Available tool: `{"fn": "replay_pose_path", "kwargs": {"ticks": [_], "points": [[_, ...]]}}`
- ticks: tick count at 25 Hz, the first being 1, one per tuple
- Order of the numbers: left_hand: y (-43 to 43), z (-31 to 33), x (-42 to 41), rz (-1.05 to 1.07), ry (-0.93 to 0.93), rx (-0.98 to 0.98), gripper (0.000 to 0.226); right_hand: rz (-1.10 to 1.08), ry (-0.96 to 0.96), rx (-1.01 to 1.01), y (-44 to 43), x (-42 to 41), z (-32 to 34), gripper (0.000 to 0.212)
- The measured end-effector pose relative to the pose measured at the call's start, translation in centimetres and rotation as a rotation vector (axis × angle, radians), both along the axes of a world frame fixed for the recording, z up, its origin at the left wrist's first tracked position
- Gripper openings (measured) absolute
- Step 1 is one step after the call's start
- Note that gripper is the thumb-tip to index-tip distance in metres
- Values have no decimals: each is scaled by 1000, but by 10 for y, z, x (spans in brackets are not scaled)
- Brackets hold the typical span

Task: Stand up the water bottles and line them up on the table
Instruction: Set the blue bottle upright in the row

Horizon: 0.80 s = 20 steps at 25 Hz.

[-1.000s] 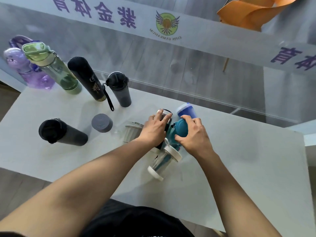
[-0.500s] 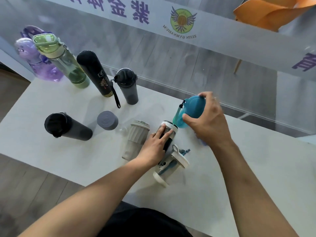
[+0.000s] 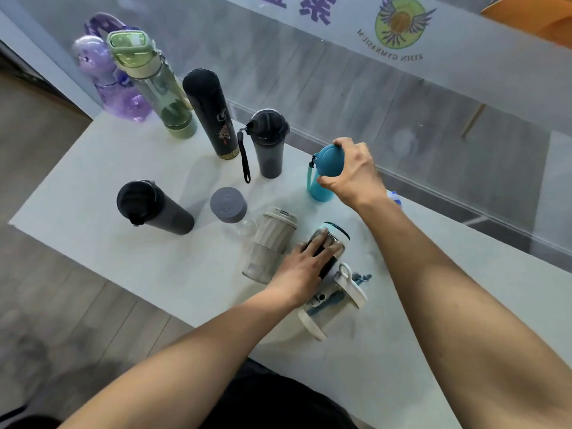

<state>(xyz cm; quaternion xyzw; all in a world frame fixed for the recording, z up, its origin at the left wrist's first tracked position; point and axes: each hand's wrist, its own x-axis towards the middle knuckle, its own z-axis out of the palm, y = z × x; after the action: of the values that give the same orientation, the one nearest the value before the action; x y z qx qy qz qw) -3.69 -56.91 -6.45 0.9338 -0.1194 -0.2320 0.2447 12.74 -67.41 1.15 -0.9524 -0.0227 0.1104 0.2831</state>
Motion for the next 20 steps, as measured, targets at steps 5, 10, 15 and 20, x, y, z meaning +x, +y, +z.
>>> {"fn": "replay_pose_path", "kwargs": {"ticks": [5, 10, 15, 20], "points": [[0, -1, -1, 9, -7, -11, 82, 11, -12, 20, 4, 10, -4, 72], [3, 3, 0, 4, 7, -3, 81, 24, -18, 17, 3, 12, -5, 72], [9, 9, -4, 16, 15, 15, 82, 25, -14, 7, 1, 8, -6, 73], [13, 13, -5, 44, 49, 10, 88, 25, -29, -11, 1, 4, -5, 72]]}}
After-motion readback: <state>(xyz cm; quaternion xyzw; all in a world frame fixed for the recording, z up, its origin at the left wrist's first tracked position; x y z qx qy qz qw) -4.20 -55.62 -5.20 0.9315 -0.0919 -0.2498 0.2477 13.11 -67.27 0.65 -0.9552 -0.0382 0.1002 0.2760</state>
